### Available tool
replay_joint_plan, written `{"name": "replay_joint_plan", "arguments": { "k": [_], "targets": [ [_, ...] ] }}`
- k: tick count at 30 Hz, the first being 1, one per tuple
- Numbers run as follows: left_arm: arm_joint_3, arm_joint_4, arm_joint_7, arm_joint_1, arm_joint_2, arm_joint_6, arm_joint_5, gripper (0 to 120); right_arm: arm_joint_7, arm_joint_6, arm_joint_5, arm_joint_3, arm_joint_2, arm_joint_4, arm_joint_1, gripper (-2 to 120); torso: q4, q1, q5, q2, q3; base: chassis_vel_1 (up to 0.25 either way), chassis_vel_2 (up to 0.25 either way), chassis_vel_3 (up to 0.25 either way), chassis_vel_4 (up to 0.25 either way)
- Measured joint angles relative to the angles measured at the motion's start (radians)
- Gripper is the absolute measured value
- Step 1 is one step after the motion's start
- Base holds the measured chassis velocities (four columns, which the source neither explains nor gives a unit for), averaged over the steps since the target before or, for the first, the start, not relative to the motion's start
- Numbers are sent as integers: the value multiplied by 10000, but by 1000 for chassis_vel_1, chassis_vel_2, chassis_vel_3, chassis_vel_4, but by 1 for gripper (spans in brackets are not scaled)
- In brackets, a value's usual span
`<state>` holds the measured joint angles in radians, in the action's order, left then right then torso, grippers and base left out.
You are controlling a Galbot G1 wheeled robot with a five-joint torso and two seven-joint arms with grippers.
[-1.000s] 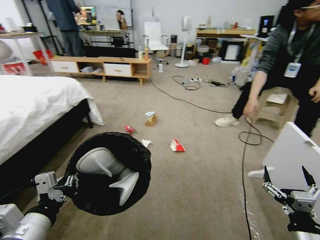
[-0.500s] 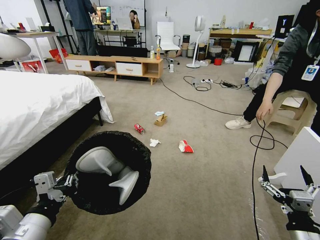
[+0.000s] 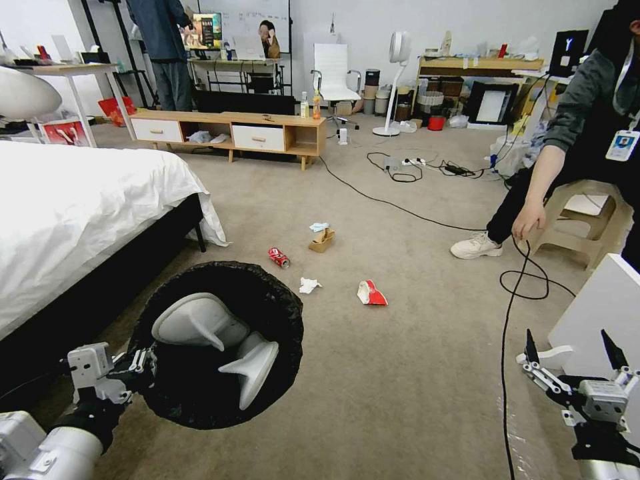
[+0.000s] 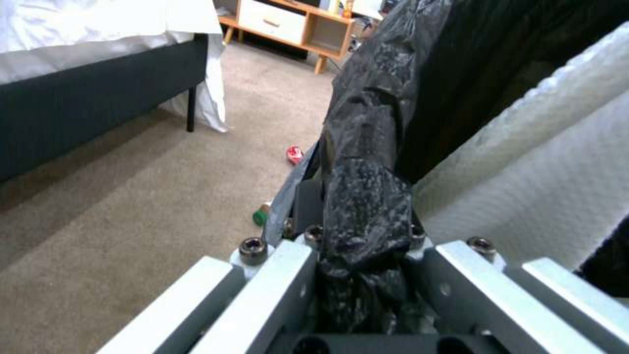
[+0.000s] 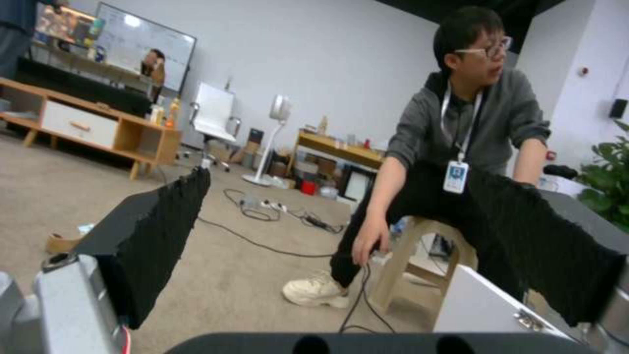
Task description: Pick up the trash bin and place the garbage on the floor into it.
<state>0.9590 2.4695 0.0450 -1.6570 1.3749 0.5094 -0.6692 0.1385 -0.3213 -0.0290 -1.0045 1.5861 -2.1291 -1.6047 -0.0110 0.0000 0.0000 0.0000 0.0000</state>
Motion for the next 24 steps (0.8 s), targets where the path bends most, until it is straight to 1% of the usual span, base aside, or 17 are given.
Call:
{"name": "replay_joint_plan", "arguments": {
  "k": [3, 13, 24],
  "targets": [
    [-2, -4, 5, -14, 3, -2, 6, 2, -124, 126, -129, 40, 22, -48, -13, 100, 0, 0, 0, 0, 0, 0, 0, 0, 0],
    [12, -19, 11, -20, -13, -2, -5, 2, -122, 143, -166, 22, 15, -69, -28, 100, 0, 0, 0, 0, -1, 0, 0, 0, 0],
    [38, -17, 12, -46, -8, -1, -16, 2, -100, 99, -193, 16, 14, -51, -42, 100, 0, 0, -1, 0, 0, -65, 64, 66, -62]
  ]
}}
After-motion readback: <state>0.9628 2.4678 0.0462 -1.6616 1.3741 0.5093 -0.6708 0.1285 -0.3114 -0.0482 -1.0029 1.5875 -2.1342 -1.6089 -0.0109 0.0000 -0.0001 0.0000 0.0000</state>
